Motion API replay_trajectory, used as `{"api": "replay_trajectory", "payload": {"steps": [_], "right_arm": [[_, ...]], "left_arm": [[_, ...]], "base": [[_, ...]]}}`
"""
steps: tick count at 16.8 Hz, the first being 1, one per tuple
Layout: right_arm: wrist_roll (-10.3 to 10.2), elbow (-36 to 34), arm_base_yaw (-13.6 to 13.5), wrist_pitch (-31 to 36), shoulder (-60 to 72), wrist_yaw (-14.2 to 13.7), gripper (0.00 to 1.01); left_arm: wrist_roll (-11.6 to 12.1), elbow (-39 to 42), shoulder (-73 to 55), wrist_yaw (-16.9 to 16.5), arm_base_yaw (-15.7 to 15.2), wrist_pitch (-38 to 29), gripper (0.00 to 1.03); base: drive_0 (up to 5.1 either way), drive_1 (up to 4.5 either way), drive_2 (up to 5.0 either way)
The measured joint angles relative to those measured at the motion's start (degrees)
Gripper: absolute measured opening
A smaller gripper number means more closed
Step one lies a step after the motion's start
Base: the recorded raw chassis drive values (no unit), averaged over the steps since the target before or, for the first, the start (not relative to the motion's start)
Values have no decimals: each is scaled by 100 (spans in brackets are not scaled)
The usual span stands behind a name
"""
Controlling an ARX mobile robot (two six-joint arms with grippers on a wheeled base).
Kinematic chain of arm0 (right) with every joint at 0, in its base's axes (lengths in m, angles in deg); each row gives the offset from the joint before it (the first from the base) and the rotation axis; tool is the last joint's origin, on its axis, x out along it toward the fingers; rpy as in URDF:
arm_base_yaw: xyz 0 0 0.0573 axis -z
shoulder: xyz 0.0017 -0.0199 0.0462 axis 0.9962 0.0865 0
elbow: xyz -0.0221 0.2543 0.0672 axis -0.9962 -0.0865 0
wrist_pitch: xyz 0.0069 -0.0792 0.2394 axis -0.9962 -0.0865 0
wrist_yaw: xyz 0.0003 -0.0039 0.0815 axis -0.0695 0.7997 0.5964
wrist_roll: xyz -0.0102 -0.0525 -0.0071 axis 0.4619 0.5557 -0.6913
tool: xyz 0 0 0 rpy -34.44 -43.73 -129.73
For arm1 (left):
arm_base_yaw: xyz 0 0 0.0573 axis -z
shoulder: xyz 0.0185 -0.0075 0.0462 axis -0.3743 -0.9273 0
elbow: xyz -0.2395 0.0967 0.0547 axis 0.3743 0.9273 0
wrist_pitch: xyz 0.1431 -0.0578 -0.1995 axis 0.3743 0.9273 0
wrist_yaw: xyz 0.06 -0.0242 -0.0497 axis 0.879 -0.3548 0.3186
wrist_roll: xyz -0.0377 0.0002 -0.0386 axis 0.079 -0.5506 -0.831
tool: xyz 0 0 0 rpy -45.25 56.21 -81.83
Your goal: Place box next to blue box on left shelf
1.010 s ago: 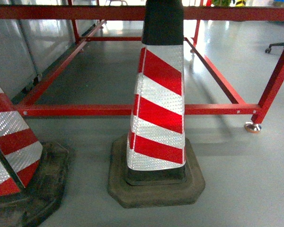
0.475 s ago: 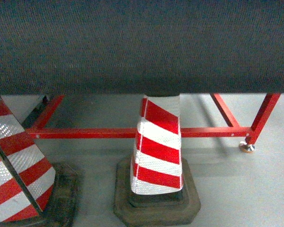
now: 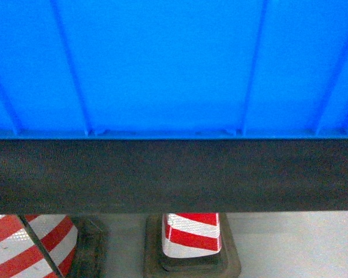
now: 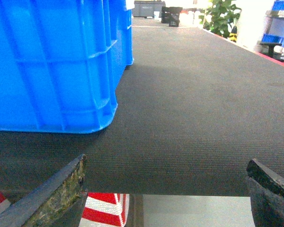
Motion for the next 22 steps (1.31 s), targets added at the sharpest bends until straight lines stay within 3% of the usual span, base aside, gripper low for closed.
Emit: {"api": "replay_trajectory", "payload": {"steps": [22], "right_arm": [[4,0,0,2,0,0,98]], "left_arm": [[57,-2,0,0,0,-2,98]], "base": [[0,0,0]]}}
